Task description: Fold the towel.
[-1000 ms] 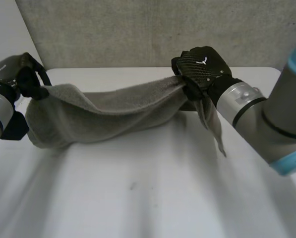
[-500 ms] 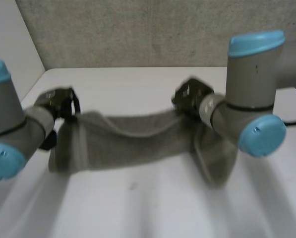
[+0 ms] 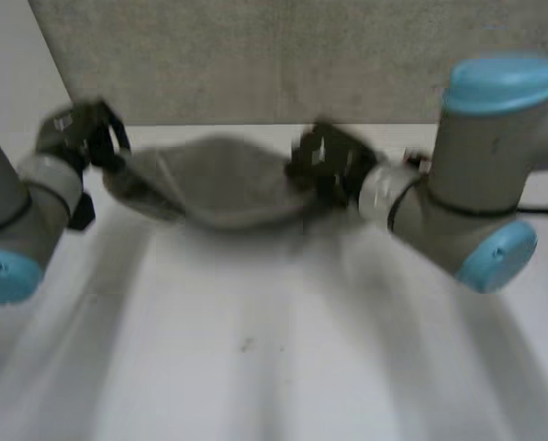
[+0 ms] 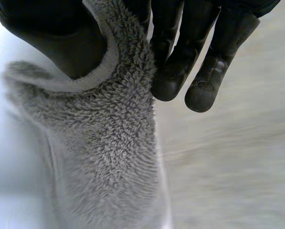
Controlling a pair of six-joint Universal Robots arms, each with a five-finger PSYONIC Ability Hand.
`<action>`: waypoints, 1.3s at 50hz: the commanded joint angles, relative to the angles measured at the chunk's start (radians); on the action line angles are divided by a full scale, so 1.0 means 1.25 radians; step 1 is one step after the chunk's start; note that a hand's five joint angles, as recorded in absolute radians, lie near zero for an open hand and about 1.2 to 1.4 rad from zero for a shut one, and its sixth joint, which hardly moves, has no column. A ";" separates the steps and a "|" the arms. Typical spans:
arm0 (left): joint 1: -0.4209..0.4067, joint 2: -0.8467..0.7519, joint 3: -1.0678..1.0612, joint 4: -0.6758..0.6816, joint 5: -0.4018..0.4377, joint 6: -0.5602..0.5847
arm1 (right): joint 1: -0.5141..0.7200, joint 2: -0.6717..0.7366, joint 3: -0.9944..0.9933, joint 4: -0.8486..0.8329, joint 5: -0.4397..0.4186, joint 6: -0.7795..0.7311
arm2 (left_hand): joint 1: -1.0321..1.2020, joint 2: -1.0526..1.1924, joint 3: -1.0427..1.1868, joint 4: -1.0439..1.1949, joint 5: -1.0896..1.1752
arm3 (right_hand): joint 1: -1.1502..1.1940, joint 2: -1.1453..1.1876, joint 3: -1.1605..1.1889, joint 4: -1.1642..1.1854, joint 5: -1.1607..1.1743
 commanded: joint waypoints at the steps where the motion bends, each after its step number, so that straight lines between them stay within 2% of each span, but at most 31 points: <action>1: 0.042 -0.008 -0.183 0.048 0.002 0.010 | -0.023 0.071 0.123 0.110 -0.004 -0.182 | 0.159 0.143 0.144 0.141 0.151 | 0.054 0.071 0.053 0.045 0.046; 7: 0.058 -0.005 -0.220 0.048 0.007 0.011 | -0.045 0.078 0.143 0.059 -0.005 -0.122 | 0.159 0.143 0.144 0.141 0.151 | 0.054 0.071 0.053 0.045 0.046; 9: 0.058 0.000 -0.231 0.045 0.010 0.017 | -0.047 0.073 0.148 -0.004 -0.002 -0.008 | 0.159 0.143 0.144 0.141 0.151 | 0.054 0.071 0.053 0.045 0.046; 10: 0.058 0.000 -0.231 0.045 0.010 0.017 | -0.047 0.073 0.148 -0.004 -0.002 -0.007 | 0.159 0.143 0.144 0.141 0.151 | 0.054 0.071 0.053 0.045 0.046; 12: 0.056 0.003 -0.250 0.043 0.010 0.026 | -0.048 0.066 0.162 -0.039 0.001 0.102 | 0.159 0.143 0.144 0.141 0.151 | 0.054 0.071 0.053 0.045 0.046; 15: 0.050 0.004 -0.261 0.043 0.010 0.036 | -0.048 0.055 0.190 -0.053 -0.001 0.167 | 0.159 0.143 0.144 0.141 0.151 | 0.054 0.071 0.053 0.045 0.046; 16: 0.045 0.004 -0.272 0.043 0.010 0.052 | -0.048 0.055 0.190 -0.053 -0.001 0.167 | -0.038 -0.054 -0.054 -0.056 -0.046 | 0.054 0.071 0.053 0.045 0.046; 17: 0.042 0.006 -0.288 0.040 0.010 0.074 | -0.048 0.051 0.204 -0.058 -0.003 0.185 | -0.314 -0.331 -0.330 -0.332 -0.322 | 0.054 0.071 0.053 0.045 0.046; 18: 0.042 0.006 -0.288 0.040 0.010 0.074 | -0.048 0.051 0.205 -0.058 -0.003 0.186 | -0.317 -0.334 -0.333 -0.335 -0.325 | 0.054 0.071 0.053 0.045 0.046; 20: 0.041 0.009 -0.319 0.039 0.011 0.131 | -0.043 0.049 0.229 -0.071 -0.004 0.191 | -0.778 -0.794 -0.793 -0.795 -0.785 | 0.054 0.071 0.053 0.045 0.046; 22: 0.037 0.014 -0.330 0.039 0.012 0.162 | -0.038 0.049 0.241 -0.075 -0.004 0.190 | -0.815 -0.831 -0.830 -0.833 -0.823 | 0.054 0.071 0.053 0.045 0.046; 29: 0.003 0.103 -0.363 0.051 0.022 0.265 | -0.028 0.047 0.265 -0.087 -0.003 0.189 | -0.817 -0.834 -0.833 -0.835 -0.825 | 0.054 0.071 0.053 0.045 0.046; 34: -0.014 0.176 -0.355 0.064 0.084 0.300 | -0.024 0.046 0.281 -0.089 -0.004 0.189 | -0.806 -0.822 -0.821 -0.824 -0.814 | 0.054 0.071 0.053 0.045 0.046; 35: -0.014 0.190 -0.345 0.064 0.115 0.305 | -0.024 0.046 0.285 -0.089 -0.004 0.189 | -0.796 -0.813 -0.812 -0.814 -0.804 | 0.054 0.071 0.053 0.045 0.046; 39: -0.017 0.175 -0.272 0.049 0.183 0.319 | -0.021 0.047 0.298 -0.092 -0.004 0.188 | -0.738 -0.754 -0.754 -0.756 -0.746 | 0.054 0.071 0.053 0.045 0.046; 41: -0.018 0.150 -0.238 0.036 0.189 0.328 | -0.021 0.049 0.301 -0.096 -0.003 0.184 | -0.691 -0.708 -0.707 -0.709 -0.699 | 0.054 0.071 0.053 0.045 0.046; 45: -0.018 0.073 -0.160 -0.022 0.189 0.354 | -0.021 0.049 0.310 -0.101 0.001 0.175 | -0.571 -0.587 -0.587 -0.589 -0.579 | 0.054 0.071 0.053 0.045 0.046; 47: -0.019 -0.011 -0.069 -0.106 0.185 0.389 | -0.020 0.049 0.319 -0.105 0.001 0.160 | -0.459 -0.475 -0.474 -0.477 -0.467 | 0.054 0.071 0.053 0.045 0.046; 50: -0.014 -0.047 -0.026 -0.156 0.179 0.410 | -0.020 0.049 0.321 -0.105 0.002 0.152 | -0.432 -0.449 -0.448 -0.450 -0.440 | 0.054 0.071 0.053 0.045 0.046; 52: -0.007 -0.101 0.044 -0.250 0.151 0.448 | -0.021 0.050 0.324 -0.105 0.003 0.144 | -0.420 -0.437 -0.436 -0.438 -0.428 | 0.054 0.071 0.053 0.045 0.046; 53: -0.007 -0.101 0.044 -0.250 0.151 0.448 | -0.021 0.050 0.324 -0.105 0.003 0.144 | -0.420 -0.437 -0.436 -0.438 -0.428 | 0.054 0.071 0.053 0.045 0.046; 55: -0.006 -0.133 0.091 -0.318 0.125 0.459 | -0.021 0.052 0.324 -0.105 0.003 0.143 | -0.420 -0.437 -0.436 -0.438 -0.428 | 0.054 0.071 0.053 0.045 0.046; 65: -0.003 -0.171 0.147 -0.349 0.113 0.467 | -0.021 0.060 0.324 -0.105 0.003 0.140 | -0.435 -0.451 -0.450 -0.452 -0.442 | 0.054 0.071 0.053 0.045 0.046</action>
